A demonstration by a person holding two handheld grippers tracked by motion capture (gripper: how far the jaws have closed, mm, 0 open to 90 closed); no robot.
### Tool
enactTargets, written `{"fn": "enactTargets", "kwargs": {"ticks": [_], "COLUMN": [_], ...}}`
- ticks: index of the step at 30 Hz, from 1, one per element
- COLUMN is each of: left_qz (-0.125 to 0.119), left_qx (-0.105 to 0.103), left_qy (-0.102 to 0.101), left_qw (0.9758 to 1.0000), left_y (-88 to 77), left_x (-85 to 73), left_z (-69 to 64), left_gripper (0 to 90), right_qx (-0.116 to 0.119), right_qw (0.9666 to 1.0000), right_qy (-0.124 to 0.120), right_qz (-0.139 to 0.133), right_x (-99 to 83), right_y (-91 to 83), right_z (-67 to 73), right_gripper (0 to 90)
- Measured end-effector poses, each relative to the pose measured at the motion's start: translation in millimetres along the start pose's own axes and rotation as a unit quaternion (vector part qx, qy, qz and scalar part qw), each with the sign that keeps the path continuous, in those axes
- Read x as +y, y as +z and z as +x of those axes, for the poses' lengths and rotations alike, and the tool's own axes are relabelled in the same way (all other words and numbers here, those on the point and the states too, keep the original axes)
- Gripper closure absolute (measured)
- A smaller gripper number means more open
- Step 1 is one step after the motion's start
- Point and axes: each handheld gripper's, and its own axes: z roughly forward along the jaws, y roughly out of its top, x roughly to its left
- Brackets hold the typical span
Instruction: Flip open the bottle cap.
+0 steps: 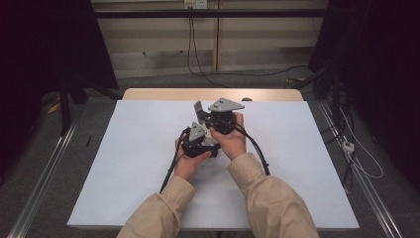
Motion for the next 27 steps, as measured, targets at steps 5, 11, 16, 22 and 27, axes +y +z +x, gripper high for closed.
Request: {"fn": "enactTargets", "kwargs": {"ticks": [5,11,16,22,27], "left_qz": [0.001,0.000,0.002,0.002,0.002], "left_qx": [-0.002,0.000,-0.001,-0.001,-0.001], "left_qy": [0.007,-0.001,0.006,0.005,0.004], "left_qw": [1.0000,1.0000,1.0000,1.0000,1.0000], "left_y": [0.0,0.3,0.1,0.3,0.5], "left_x": [0.4,0.0,0.4,0.4,0.4], "left_z": [1.1,-0.2,1.1,1.2,0.9], "left_gripper": [18.6,18.7,18.6,18.7,18.7], "right_qx": [0.001,0.001,0.003,0.004,0.003], "right_qw": [1.0000,1.0000,1.0000,1.0000,1.0000], "right_qy": [-0.002,-0.003,0.000,-0.001,-0.001], "right_qz": [0.000,0.002,0.003,0.004,0.007], "right_x": [0.3,-1.3,-1.8,-1.7,-2.7], "right_y": [0.6,2.7,4.1,5.3,6.4], "right_z": [-0.8,-2.4,-3.1,-4.1,-6.1], "right_gripper": [90.0,90.0,90.0,90.0,90.0]}}
